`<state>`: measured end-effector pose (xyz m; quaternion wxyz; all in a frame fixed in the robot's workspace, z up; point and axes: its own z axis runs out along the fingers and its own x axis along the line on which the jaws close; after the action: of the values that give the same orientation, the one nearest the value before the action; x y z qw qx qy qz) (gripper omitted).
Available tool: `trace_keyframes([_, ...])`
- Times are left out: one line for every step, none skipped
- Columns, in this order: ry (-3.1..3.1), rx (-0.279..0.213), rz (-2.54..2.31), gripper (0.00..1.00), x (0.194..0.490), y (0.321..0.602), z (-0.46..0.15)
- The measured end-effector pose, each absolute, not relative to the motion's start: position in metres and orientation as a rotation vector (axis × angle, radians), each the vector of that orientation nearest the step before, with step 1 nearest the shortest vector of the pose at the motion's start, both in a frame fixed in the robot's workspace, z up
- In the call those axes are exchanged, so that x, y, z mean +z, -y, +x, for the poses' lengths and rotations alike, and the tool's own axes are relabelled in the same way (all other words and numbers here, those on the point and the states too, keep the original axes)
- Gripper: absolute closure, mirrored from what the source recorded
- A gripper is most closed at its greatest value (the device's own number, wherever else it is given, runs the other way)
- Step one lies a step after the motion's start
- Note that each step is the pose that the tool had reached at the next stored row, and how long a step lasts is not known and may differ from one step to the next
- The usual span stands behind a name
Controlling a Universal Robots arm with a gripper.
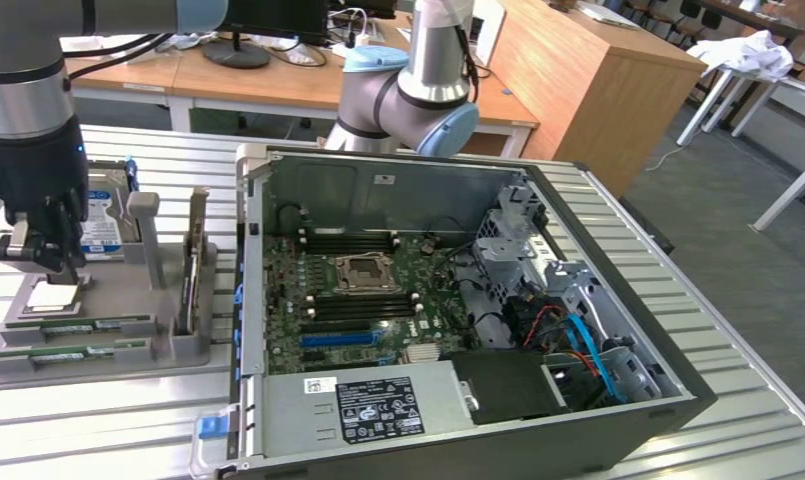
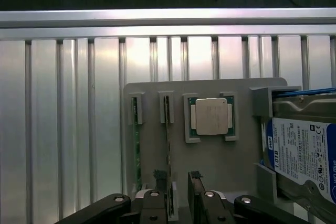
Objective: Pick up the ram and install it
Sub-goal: 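Pick up the ram and move it above insertion slot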
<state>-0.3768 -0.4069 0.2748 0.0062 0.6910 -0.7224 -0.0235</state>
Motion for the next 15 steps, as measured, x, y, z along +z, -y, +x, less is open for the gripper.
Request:
trace_keyframes([2.26, -0.074, 2.162, 0.7, 0.275, 0.408, -0.377])
trace_keyframes([2.26, -0.074, 2.162, 0.7, 0.275, 0.408, -0.377])
trace_keyframes([2.26, -0.074, 2.163, 0.7, 0.275, 0.409, -0.377])
trace_keyframes([2.26, -0.074, 2.163, 0.7, 0.275, 0.41, -0.377])
trace_keyframes([2.26, -0.074, 2.163, 0.7, 0.275, 0.411, -0.377])
trace_keyframes([2.26, -0.074, 2.163, 0.7, 0.275, 0.412, -0.377])
trace_keyframes([2.26, -0.074, 2.163, 0.7, 0.275, 0.413, -0.377])
trace_keyframes([2.26, -0.074, 2.163, 0.7, 0.275, 0.414, -0.377])
trace_keyframes([2.26, -0.074, 2.163, 0.7, 0.275, 0.415, -0.377])
trace_keyframes([2.26, -0.074, 2.163, 0.7, 0.275, 0.416, -0.377])
trace_keyframes([2.26, -0.074, 2.163, 0.7, 0.275, 0.418, -0.377])
trace_keyframes([2.26, -0.074, 2.163, 0.7, 0.275, 0.419, -0.377])
trace_keyframes([2.26, -0.074, 2.163, 0.7, 0.275, 0.42, -0.377])
trace_keyframes([2.26, -0.074, 2.163, 0.7, 0.275, 0.421, -0.377])
trace_keyframes([2.26, -0.074, 2.163, 0.7, 0.275, 0.423, -0.377])
